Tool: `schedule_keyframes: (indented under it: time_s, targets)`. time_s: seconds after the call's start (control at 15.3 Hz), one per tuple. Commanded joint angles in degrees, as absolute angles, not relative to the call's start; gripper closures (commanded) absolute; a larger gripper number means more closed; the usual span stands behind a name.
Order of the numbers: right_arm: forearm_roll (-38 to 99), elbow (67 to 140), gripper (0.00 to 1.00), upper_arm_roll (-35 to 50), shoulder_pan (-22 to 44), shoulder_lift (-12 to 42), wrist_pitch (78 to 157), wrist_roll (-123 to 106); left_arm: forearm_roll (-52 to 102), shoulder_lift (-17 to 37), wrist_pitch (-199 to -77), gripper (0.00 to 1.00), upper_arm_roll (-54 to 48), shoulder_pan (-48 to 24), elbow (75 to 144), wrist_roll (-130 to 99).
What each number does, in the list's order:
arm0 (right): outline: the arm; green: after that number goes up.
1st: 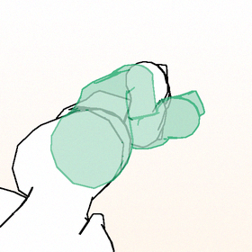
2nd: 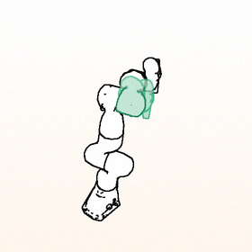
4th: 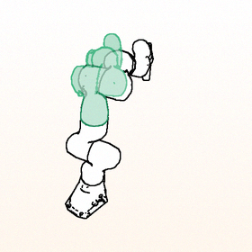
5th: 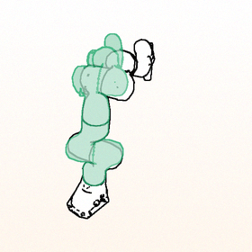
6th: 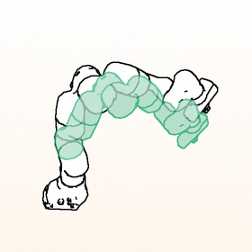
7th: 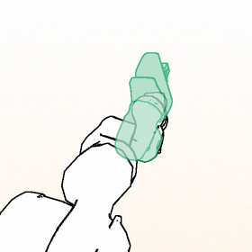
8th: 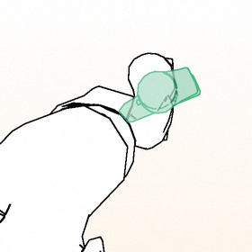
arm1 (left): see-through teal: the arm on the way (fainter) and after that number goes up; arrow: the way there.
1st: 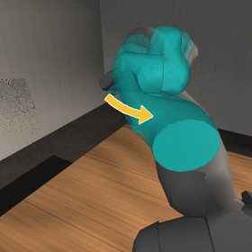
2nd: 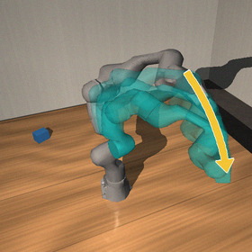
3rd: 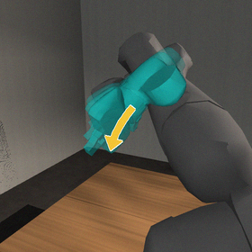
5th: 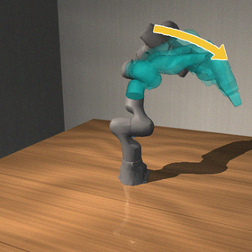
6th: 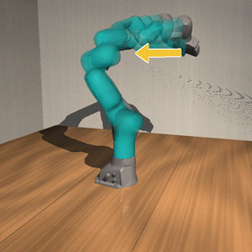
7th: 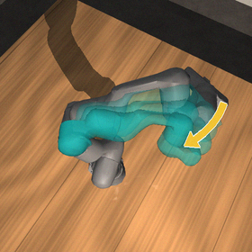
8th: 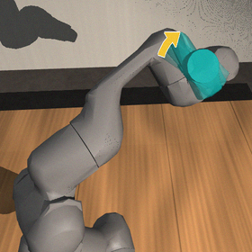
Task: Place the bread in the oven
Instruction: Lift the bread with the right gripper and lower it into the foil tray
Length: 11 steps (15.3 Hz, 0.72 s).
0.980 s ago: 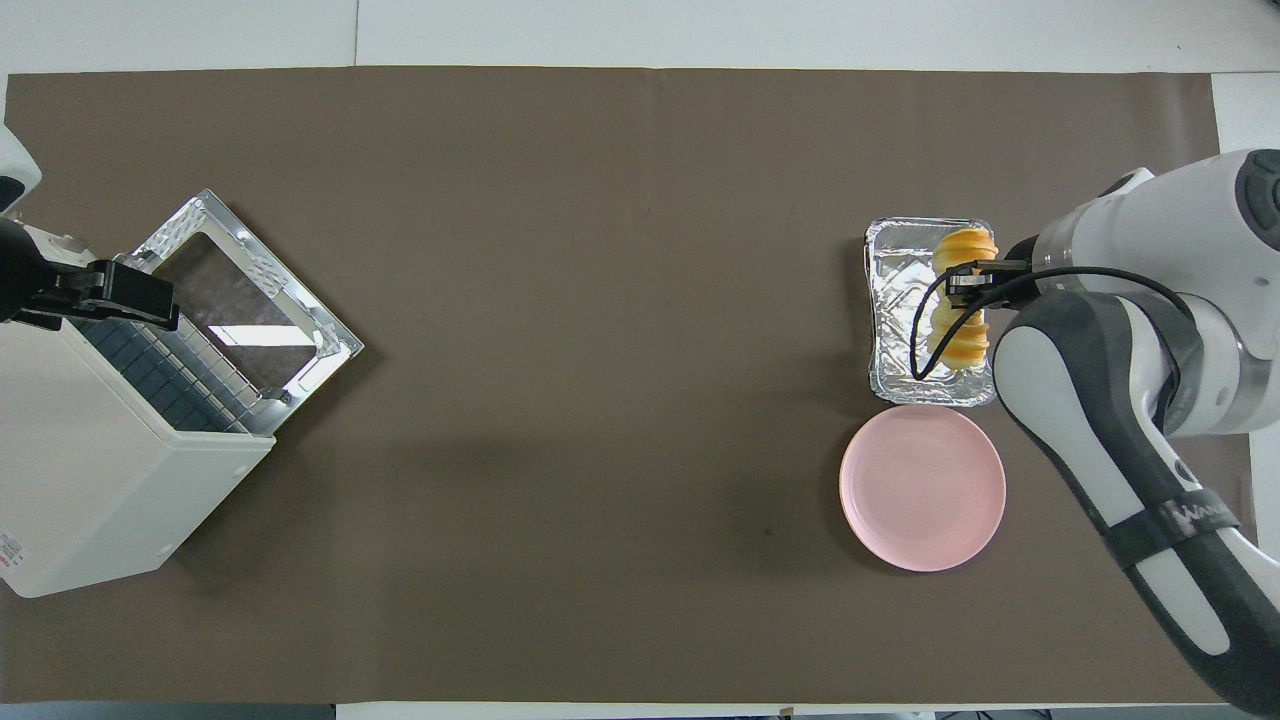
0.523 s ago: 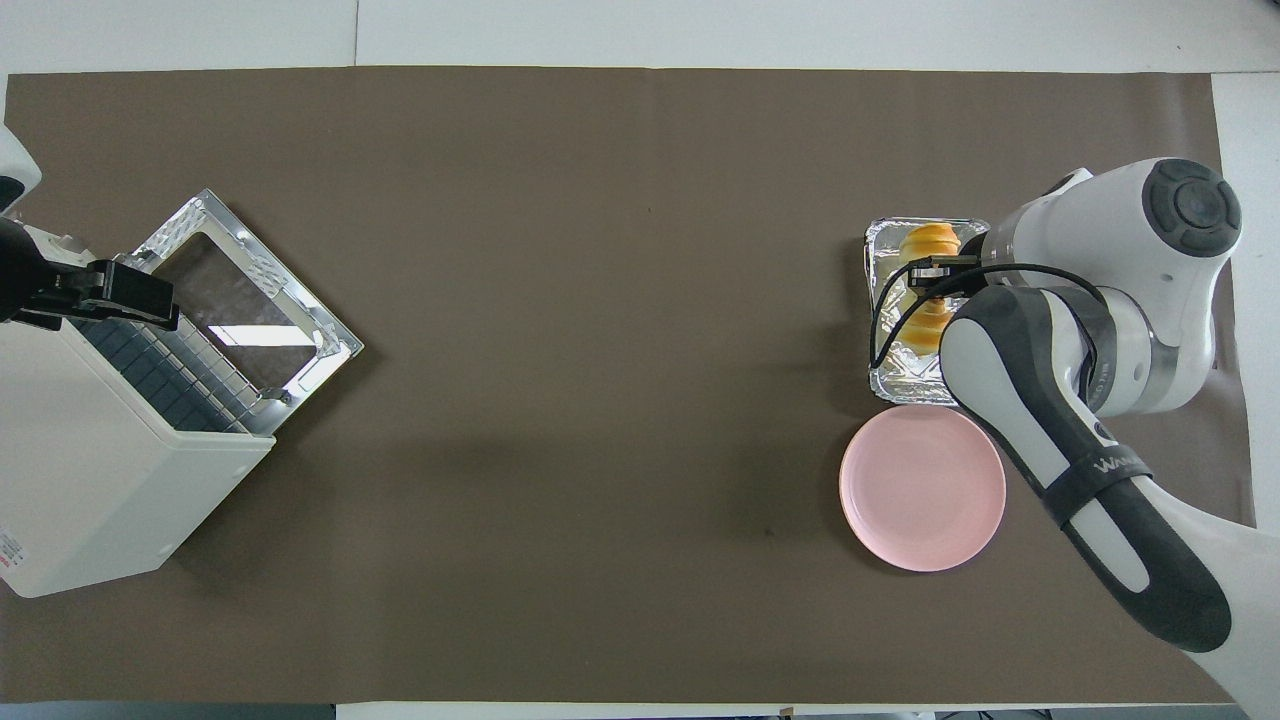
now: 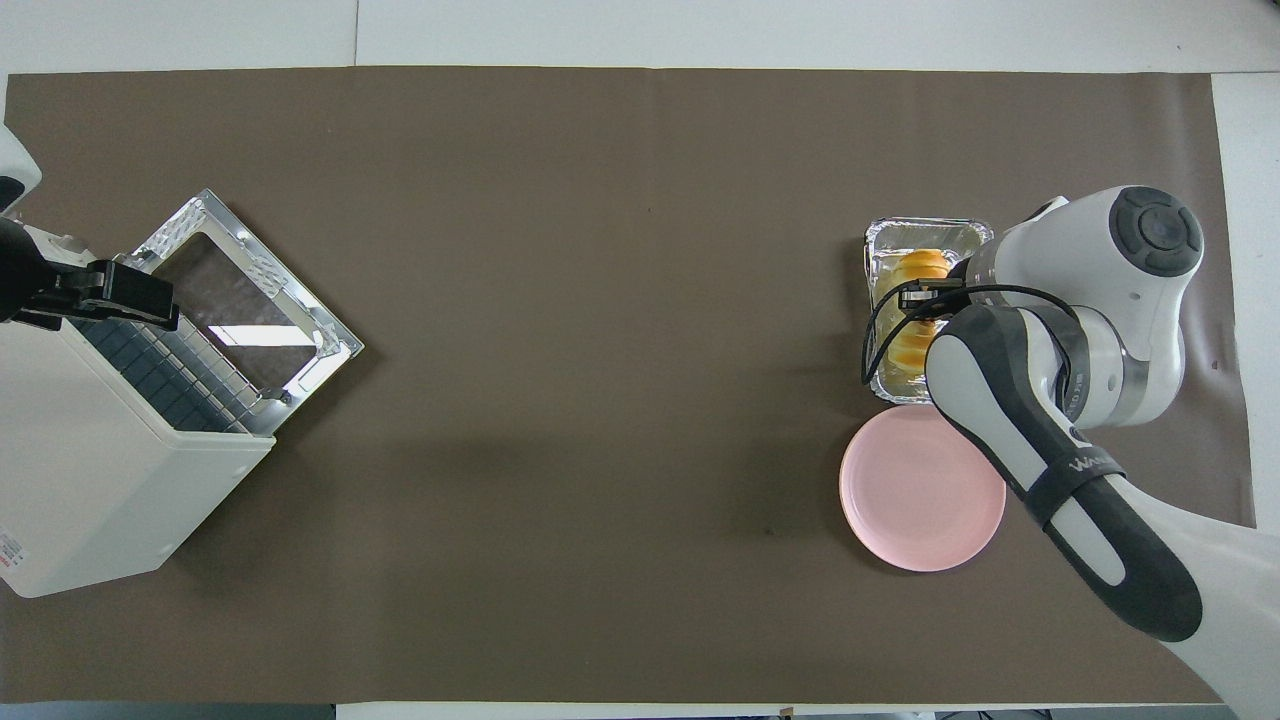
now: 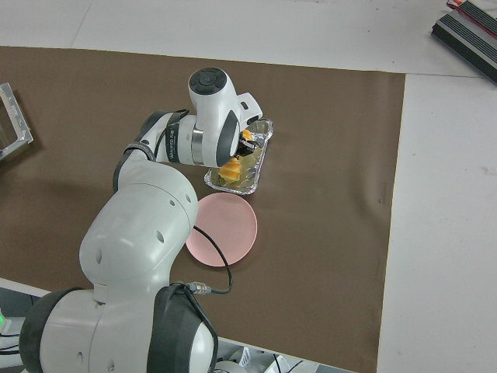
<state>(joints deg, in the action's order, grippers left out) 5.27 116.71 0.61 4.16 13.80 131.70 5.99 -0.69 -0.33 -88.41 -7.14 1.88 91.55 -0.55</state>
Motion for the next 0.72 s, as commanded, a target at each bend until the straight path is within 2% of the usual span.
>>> schedule_keyframes:
  time_s: [0.0,0.07,0.13,0.2,0.46,0.65]
  targets:
    - [5.9,118.0,0.40,1.0,3.9,12.7,133.5,5.5,-0.2,-1.4,-88.9,0.00,-7.1,2.2,92.5,0.3]
    - [5.9,117.8,0.15,1.0,3.9,12.7,133.5,5.5,-0.2,-1.4,-88.9,0.00,-7.1,2.2,92.5,0.3]
    - [5.9,117.3,0.04,1.0,3.9,12.8,133.3,5.5,-0.2,-1.4,-88.9,0.00,-7.1,2.2,92.5,0.3]
    - [5.9,116.2,0.00,1.0,3.8,13.0,132.5,5.5,-0.2,-1.4,-88.9,0.00,-7.1,2.2,92.5,0.3]
    - [5.3,110.5,0.00,0.8,2.4,12.9,125.3,5.1,-0.2,-1.4,-88.9,0.00,-7.1,2.2,92.5,0.3]
    - [5.0,111.0,0.00,0.8,-1.1,12.5,124.2,0.5,-0.2,-1.4,-88.9,0.00,-7.1,2.2,92.5,0.3]
